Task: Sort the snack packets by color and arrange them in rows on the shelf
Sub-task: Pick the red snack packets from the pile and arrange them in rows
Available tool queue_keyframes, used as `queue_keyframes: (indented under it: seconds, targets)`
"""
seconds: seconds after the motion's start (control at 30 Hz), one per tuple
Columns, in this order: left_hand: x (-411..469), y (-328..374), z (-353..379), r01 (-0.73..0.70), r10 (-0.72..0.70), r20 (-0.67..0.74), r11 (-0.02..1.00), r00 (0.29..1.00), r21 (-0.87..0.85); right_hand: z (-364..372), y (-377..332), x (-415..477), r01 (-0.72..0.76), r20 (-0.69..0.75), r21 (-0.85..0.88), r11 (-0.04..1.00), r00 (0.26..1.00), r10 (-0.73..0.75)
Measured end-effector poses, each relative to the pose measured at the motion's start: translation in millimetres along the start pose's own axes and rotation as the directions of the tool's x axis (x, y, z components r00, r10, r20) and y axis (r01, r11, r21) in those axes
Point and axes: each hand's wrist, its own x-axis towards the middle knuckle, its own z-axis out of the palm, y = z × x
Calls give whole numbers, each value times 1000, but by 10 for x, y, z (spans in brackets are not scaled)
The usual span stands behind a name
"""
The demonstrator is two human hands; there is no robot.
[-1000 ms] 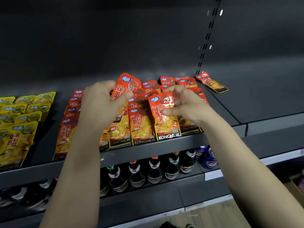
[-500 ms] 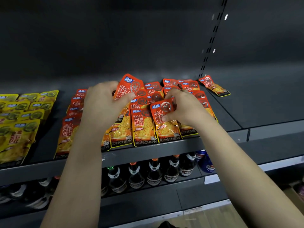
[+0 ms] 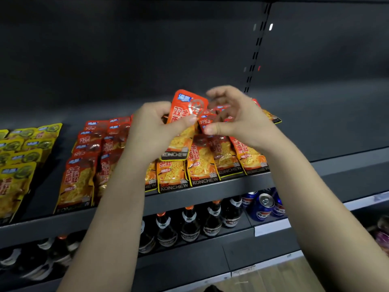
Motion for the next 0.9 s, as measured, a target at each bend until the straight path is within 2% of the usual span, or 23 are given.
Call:
queue_keyframes:
  seconds: [0.1,0.4,0.53,0.63,0.73,0.9]
  targets:
    - [51,71,240,-14,17,67,999,998,-46,-166,-87,-12,108,62,37,994,992,-110]
    - [106,141,617,4,13,175,995,984,-101,-486,91,-74,110,187,55,992,975,-118]
    - [112,183,661,22,-2,214,995,977,-92,-531,149,-53,127,171,52,991,976,-134]
    - [105,226,639,-4,8,245,1000,969,-18,-549,163,-48,139,167,65,988,975,-148]
    - [103,231,562,-41,-2,260,987,966,158,-566,185,-35,138,188,37,990,972,-142]
    - [92,159,385,-52,-1,154,941,988,336,-524,285,23,22,252,10,1000,967,-23]
